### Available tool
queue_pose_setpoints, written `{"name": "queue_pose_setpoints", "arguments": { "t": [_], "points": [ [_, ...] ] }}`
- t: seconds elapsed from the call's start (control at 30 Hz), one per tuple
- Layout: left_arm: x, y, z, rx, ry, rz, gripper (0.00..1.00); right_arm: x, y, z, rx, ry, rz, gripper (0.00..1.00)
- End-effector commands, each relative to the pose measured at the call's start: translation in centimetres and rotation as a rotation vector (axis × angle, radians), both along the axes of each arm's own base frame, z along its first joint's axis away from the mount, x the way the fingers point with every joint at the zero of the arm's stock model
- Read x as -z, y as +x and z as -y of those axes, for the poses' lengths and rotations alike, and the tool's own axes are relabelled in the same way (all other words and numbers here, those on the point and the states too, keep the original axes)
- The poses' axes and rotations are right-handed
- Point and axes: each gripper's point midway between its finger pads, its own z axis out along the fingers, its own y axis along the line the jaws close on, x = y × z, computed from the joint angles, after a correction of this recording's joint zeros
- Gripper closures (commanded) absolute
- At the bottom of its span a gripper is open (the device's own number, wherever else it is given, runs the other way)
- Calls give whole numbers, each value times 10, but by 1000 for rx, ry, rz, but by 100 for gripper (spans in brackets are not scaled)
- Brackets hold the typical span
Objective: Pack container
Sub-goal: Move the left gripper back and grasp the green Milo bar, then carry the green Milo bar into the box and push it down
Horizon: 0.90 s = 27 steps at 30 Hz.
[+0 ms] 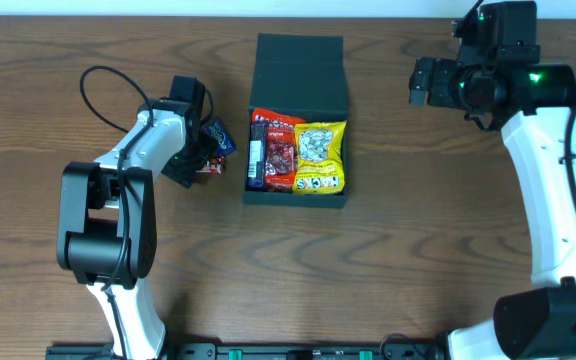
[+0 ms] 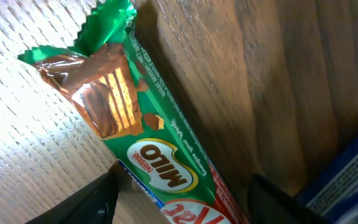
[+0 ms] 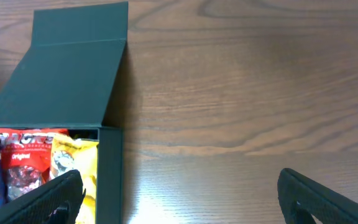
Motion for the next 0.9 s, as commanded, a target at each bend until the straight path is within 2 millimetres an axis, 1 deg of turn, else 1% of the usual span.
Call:
{"name": "queue_pose_setpoints", "arguments": {
  "t": [0.0, 0.13, 0.2, 0.4, 0.6, 0.67, 0.77, 0.87],
  "points": [
    [8, -4, -3, -16, -3, -23, 34, 0, 1, 4, 18, 2, -2, 1],
    [8, -4, -4, -14, -3, -24, 49, 0, 1, 4, 18, 2, 0, 1],
    [8, -4, -4, -14, -4, -25, 54, 0, 1, 4, 18, 2, 0, 1],
    [8, -4, -4, 24, 0, -27, 64, 0, 1, 4, 18, 2, 0, 1],
    [7, -6, -4, 130, 10, -37, 74, 0, 2, 4, 18, 3, 3, 1],
    [5, -7, -4, 137, 12, -45, 75, -1, 2, 4, 18, 3, 4, 1],
    [-1, -1, -4, 182, 18, -28, 79, -1, 2, 4, 18, 3, 6, 1],
    [-15, 8, -6, 224, 40, 7, 82, -1, 3, 4, 12, -2, 8, 1]
  ]
}}
